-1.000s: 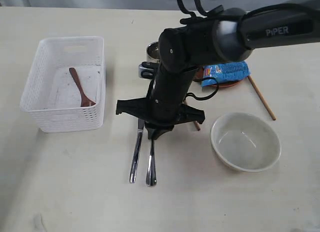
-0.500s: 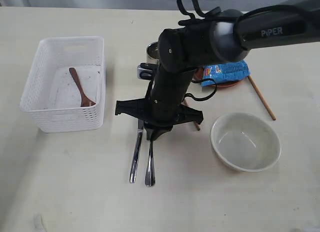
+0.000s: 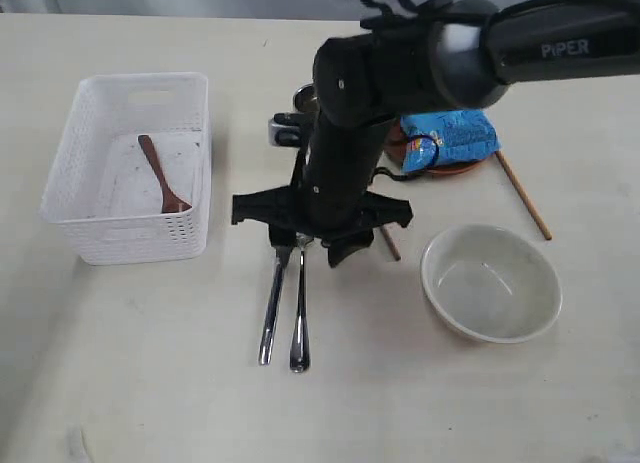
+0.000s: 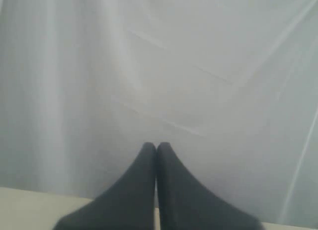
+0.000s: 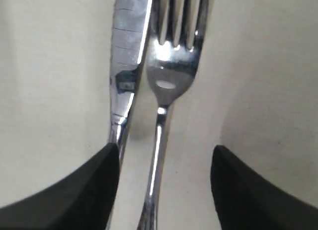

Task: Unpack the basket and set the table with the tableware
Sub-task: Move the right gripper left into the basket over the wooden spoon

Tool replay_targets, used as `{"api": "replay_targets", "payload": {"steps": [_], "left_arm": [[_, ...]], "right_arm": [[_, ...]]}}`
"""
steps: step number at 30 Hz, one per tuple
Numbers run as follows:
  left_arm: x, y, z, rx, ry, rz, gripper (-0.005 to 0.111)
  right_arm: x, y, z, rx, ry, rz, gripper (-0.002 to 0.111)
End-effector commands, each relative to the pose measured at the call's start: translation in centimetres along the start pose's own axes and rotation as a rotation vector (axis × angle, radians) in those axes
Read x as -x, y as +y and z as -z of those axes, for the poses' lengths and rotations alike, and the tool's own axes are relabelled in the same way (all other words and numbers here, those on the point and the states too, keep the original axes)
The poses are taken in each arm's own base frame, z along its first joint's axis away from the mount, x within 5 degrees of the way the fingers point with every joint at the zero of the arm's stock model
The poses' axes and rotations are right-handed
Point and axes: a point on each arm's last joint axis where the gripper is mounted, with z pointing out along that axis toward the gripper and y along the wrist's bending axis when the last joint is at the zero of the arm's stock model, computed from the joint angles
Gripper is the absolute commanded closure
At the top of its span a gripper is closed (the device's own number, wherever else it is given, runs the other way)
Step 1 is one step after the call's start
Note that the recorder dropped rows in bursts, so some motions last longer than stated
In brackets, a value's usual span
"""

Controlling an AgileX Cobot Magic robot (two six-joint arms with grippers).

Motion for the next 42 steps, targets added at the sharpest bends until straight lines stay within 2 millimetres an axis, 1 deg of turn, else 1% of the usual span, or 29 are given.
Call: {"api": "replay_targets", "payload": {"steps": [1, 2, 4, 6, 8, 13, 17, 21, 24, 25, 30, 34, 35, 38, 42], "left_arm": [[-0.4, 0.0, 0.1, 0.000, 0.026, 0.011, 0.107], [-0.4, 0.0, 0.1, 0.000, 0.027, 0.011, 0.107], [-0.4, 0.0, 0.1, 0.000, 0.029, 0.011, 0.107], [-0.5, 0.0, 0.1, 0.001, 0.037, 0.011, 0.107], [-0.5, 0.1, 0.1, 0.003, 0.045, 0.011, 0.107], [-0.6, 0.1, 0.1, 0.005, 0.048, 0.011, 0.107], [-0.5, 0.1, 0.1, 0.004, 0.044, 0.009, 0.107], [-0.2, 0.0, 0.1, 0.000, 0.013, 0.002, 0.107], [-0.1, 0.0, 0.1, -0.002, -0.003, -0.022, 0.107], [0.0, 0.0, 0.1, -0.003, -0.008, -0.024, 0.107], [0.1, 0.0, 0.1, -0.004, -0.022, -0.024, 0.107], [0.1, 0.0, 0.1, -0.004, -0.028, -0.027, 0.107], [0.2, 0.0, 0.1, -0.005, -0.040, -0.025, 0.107], [1.0, 0.0, 0.4, -0.007, -0.115, 0.022, 0.107], [2.1, -0.2, 1.1, -0.026, -0.214, 0.025, 0.107]], "right_arm": [[1.7, 2.0, 6.0, 0.045, -0.097, 0.112, 0.057], [2.3, 2.8, 7.8, 0.068, -0.131, 0.140, 0.057], [3.0, 4.1, 9.8, 0.104, -0.186, 0.176, 0.057], [3.7, 5.2, 11.2, 0.138, -0.243, 0.200, 0.057], [4.3, 6.3, 11.6, 0.162, -0.258, 0.210, 0.057], [6.6, 8.0, 10.3, 0.171, -0.220, 0.244, 0.057], [8.1, 10.1, 8.6, 0.224, -0.216, 0.296, 0.057], [8.9, 12.0, 6.4, 0.231, -0.225, 0.357, 0.057], [9.3, 13.0, 5.1, 0.239, -0.232, 0.376, 0.057], [9.4, 13.3, 5.0, 0.243, -0.237, 0.387, 0.057], [9.8, 13.9, 3.7, 0.233, -0.253, 0.435, 0.057], [10.2, 13.4, 1.4, 0.182, -0.234, 0.441, 0.057], [10.3, 13.2, 0.7, 0.164, -0.224, 0.443, 0.057], [10.4, 13.1, -0.2, 0.154, -0.215, 0.450, 0.057], [10.2, 13.8, -0.7, 0.157, -0.246, 0.498, 0.057]]}}
